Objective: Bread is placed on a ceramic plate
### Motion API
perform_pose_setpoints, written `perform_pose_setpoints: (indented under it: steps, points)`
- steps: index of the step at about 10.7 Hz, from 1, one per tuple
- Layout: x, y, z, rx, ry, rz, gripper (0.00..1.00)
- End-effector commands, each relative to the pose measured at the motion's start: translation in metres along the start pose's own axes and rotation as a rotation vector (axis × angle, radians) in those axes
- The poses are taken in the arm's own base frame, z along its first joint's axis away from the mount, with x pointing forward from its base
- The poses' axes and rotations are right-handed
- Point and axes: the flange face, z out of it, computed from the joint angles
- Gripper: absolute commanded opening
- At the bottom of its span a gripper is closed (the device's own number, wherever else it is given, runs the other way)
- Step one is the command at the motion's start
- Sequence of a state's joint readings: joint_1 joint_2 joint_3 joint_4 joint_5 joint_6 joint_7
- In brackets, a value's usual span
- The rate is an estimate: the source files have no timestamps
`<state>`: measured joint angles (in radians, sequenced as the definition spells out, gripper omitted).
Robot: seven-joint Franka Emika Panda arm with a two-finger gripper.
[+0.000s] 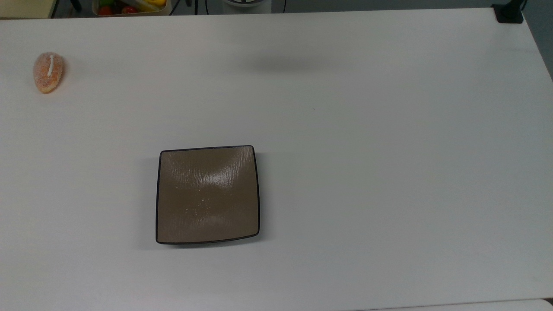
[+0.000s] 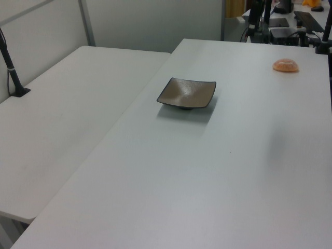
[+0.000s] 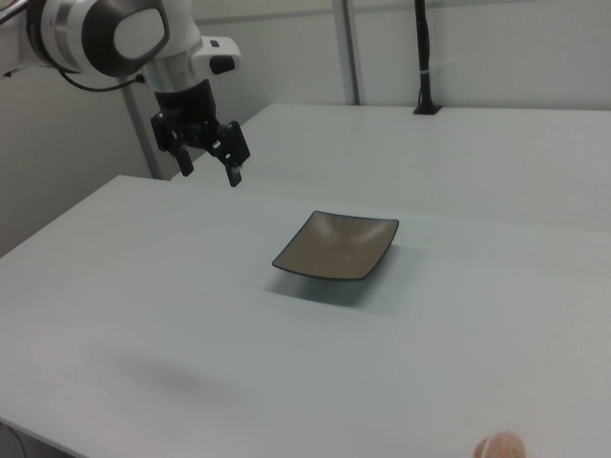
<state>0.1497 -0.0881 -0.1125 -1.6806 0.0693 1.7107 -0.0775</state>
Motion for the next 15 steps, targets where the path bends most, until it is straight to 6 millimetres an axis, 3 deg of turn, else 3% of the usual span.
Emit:
perform_pose_setpoints:
  steps: [1,5,12,15]
  points:
    - [-0.006,-0.001,-0.009,0.026,0.014,-0.003,1.00]
    - [-0.007,-0.001,0.001,0.027,-0.010,-0.007,1.00]
    - [-0.005,0.001,0.000,0.027,-0.002,-0.009,1.00]
    - [-0.006,0.019,-0.002,0.023,-0.002,-0.012,1.00]
